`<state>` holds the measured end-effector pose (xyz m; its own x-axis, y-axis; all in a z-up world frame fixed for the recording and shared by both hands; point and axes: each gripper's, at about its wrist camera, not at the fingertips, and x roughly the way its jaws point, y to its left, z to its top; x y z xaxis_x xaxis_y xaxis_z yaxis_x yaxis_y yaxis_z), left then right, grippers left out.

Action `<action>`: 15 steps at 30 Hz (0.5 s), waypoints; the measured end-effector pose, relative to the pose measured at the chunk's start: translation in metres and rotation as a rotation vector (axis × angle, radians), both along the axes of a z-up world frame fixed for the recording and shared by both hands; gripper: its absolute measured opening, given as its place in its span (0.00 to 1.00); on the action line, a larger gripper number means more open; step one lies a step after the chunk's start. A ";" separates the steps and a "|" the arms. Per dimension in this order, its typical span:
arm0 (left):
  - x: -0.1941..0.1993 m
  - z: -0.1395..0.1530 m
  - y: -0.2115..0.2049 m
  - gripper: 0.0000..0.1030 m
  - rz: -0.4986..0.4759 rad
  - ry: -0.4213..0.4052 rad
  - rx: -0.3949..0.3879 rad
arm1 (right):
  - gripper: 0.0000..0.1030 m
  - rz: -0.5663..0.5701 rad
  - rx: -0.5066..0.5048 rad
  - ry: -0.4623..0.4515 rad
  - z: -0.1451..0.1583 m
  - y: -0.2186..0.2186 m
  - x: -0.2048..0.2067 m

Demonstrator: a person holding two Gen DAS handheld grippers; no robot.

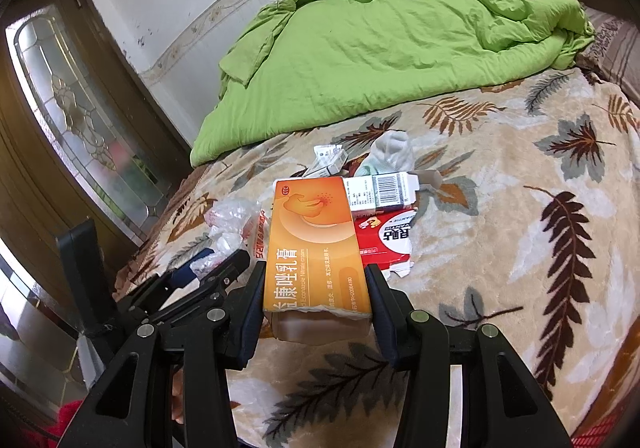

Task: Collect trash
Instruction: 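Carry both items to the red wastebasket and release them from both tools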

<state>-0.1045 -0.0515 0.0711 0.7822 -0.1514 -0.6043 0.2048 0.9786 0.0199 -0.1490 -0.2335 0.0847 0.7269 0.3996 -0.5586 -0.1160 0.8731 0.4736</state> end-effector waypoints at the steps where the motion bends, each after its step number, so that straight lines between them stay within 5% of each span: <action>1: -0.002 0.001 -0.002 0.46 -0.009 0.000 -0.001 | 0.50 -0.006 0.008 -0.002 0.002 -0.003 -0.004; 9: -0.029 0.014 -0.036 0.46 -0.157 0.012 -0.044 | 0.50 -0.070 0.045 -0.012 0.018 -0.046 -0.052; 15: -0.061 0.035 -0.084 0.46 -0.355 0.032 -0.102 | 0.50 -0.207 0.060 -0.012 0.030 -0.111 -0.116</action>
